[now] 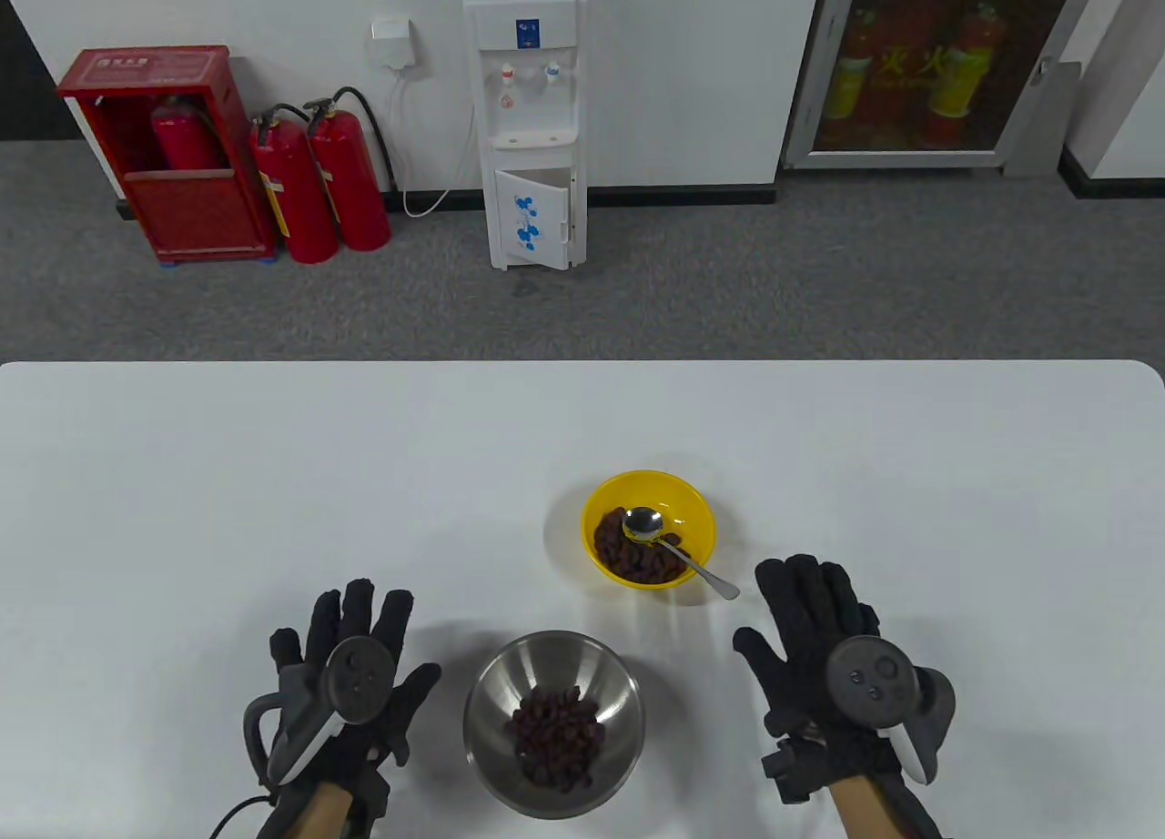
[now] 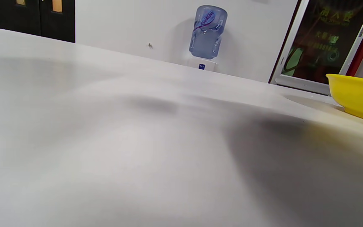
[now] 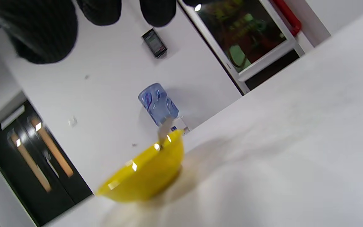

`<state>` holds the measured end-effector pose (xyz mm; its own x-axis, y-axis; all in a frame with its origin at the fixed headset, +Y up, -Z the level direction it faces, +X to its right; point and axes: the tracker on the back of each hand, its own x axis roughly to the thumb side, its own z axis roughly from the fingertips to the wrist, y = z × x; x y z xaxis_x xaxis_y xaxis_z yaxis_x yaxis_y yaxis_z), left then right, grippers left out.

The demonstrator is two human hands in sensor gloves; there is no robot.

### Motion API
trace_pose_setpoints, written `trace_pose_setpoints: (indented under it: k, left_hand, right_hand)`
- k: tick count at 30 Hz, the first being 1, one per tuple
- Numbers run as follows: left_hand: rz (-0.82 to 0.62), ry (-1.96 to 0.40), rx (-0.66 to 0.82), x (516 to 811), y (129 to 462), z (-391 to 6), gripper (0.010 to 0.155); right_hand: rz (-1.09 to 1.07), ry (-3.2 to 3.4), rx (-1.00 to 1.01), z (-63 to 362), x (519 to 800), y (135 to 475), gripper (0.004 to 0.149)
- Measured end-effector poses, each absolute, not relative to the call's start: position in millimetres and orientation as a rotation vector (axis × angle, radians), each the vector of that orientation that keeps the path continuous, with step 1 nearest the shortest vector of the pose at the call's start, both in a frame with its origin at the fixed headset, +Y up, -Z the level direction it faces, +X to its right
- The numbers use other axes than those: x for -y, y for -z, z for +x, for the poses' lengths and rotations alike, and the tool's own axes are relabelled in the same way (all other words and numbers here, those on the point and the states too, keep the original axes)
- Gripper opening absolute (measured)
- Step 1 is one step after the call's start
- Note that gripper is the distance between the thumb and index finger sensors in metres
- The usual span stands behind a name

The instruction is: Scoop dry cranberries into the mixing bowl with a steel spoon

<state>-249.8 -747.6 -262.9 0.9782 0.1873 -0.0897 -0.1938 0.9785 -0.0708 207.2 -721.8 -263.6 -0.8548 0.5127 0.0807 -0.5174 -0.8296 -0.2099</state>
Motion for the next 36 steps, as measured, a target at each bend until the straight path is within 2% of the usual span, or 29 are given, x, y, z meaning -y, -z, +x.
trace_pose_setpoints:
  k: [6,14,36]
  left_hand:
    - [-0.063,-0.066,-0.092,751.4,264.6,-245.2,0.079]
    - [-0.025,0.079,-0.087,752.9,265.4,-235.4,0.077]
    - [-0.058,0.091,-0.088,751.9,265.9,-233.3,0.079]
  right_hand:
    - [0.026,-3.065,0.322,187.0,731.5,263.5,0.083]
    - [0.048,-3.297,0.341,168.0,733.2,260.5,0.09]
    - [0.052,-3.274,0.209,167.1,738.5,259.3,0.09]
